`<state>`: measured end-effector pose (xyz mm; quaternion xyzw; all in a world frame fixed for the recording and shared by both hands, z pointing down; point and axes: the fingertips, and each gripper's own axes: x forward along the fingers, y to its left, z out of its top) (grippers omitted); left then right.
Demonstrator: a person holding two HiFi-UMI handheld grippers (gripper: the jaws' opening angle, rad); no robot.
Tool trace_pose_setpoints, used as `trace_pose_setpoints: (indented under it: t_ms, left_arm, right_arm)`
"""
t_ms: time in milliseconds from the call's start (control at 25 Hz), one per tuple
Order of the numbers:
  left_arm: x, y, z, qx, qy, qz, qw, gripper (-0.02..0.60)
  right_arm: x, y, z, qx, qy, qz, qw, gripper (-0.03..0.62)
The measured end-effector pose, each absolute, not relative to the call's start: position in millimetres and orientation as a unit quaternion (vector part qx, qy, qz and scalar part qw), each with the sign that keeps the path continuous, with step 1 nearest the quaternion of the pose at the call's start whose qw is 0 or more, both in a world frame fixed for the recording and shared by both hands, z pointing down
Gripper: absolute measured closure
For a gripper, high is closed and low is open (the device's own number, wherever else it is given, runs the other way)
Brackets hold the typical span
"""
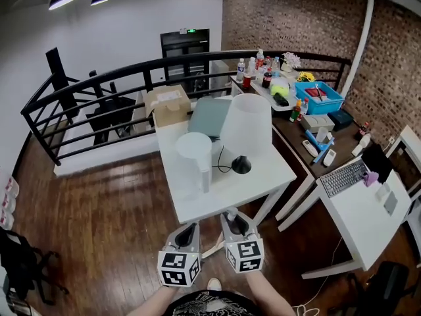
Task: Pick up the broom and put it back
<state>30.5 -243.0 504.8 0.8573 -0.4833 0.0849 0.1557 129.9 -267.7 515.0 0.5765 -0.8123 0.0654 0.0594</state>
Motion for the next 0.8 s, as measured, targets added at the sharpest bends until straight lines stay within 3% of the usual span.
trace_pose_setpoints:
  t_ms: [800]
  left_arm:
    - [48.7, -237.9, 476.1, 0.877, -0.458, 0.041, 0.141, 0.577]
  right_arm:
    - [149.8, -226.5, 444.0, 0.610, -0.791, 0.020, 0.034, 0.500]
